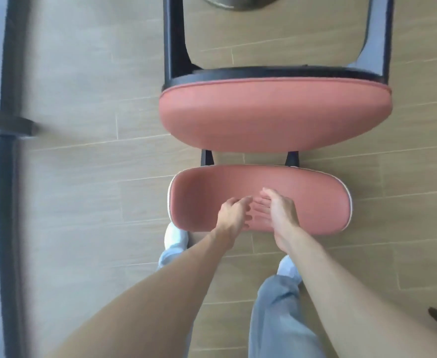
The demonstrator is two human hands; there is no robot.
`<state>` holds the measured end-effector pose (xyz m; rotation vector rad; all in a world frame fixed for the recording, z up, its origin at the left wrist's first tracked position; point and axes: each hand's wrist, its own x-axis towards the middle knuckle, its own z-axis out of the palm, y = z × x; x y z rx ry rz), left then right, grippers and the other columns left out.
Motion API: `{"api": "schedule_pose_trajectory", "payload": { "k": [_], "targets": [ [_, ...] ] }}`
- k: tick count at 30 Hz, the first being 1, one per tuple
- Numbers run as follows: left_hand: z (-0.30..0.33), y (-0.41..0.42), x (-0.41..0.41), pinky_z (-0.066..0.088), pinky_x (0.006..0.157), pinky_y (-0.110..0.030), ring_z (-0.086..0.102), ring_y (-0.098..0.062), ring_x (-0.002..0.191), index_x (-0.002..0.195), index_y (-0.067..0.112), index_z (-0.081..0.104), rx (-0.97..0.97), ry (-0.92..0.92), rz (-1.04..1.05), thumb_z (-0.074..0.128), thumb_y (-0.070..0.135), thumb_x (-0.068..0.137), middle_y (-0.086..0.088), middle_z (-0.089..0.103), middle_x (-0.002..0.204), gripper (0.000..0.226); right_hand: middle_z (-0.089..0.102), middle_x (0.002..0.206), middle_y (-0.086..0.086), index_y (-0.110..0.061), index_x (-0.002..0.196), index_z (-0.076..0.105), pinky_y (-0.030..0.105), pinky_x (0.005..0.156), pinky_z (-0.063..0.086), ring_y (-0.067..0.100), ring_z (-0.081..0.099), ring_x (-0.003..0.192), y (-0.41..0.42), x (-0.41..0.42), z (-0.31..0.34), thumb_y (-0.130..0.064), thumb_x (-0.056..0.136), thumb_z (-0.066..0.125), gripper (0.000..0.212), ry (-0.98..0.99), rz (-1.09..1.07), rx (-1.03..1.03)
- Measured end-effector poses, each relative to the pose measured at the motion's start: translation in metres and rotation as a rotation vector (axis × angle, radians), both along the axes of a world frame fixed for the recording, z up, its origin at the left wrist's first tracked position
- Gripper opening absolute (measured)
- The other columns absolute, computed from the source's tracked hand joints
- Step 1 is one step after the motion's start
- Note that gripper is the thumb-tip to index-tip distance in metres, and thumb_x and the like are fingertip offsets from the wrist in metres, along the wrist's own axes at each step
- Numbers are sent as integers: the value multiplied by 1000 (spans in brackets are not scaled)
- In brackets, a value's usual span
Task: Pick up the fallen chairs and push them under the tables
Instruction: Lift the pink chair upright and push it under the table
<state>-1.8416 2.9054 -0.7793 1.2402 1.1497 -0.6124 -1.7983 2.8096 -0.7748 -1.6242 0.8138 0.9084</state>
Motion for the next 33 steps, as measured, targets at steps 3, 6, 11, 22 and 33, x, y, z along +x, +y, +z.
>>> {"api": "schedule_pose_trajectory", "payload": {
  "k": [3,6,11,22,33],
  "targets": [
    [-66,-14,-10,55,85,-42,66,-31,89,117,5,65,-13,66,-23,55,26,97,-19,68,119,31,74,97,9,-17,81,66,50,92,55,32,72,92,-8,-14,-57,-29,91,59,17,90,-62,9],
    [-126,-30,-21,54,89,-44,68,-33,97,119,4,64,-63,111,3,53,27,98,-21,68,119,33,73,95,11,-16,79,65,50,91,55,37,71,93,-21,-28,-116,-26,92,59,18,141,-138,26],
    [-213,-43,-46,57,87,-45,68,-31,98,118,0,61,-112,178,222,57,32,97,-18,69,112,38,68,108,14,-14,90,64,38,93,54,27,68,98,-41,-56,-209,-27,93,60,15,231,-437,85],
    [-346,-61,-95,59,85,-46,66,-36,107,117,5,53,-248,233,473,63,21,93,-23,53,128,31,41,148,21,-4,148,35,43,111,40,30,49,132,-69,-108,-349,-38,90,68,75,308,-760,245],
    [-397,-71,-127,60,86,-45,62,-25,117,136,13,49,-288,127,711,79,40,79,-11,59,132,70,48,139,7,-21,143,40,50,97,51,22,46,132,-74,-118,-403,-57,67,78,92,240,-835,257]
  ]
}}
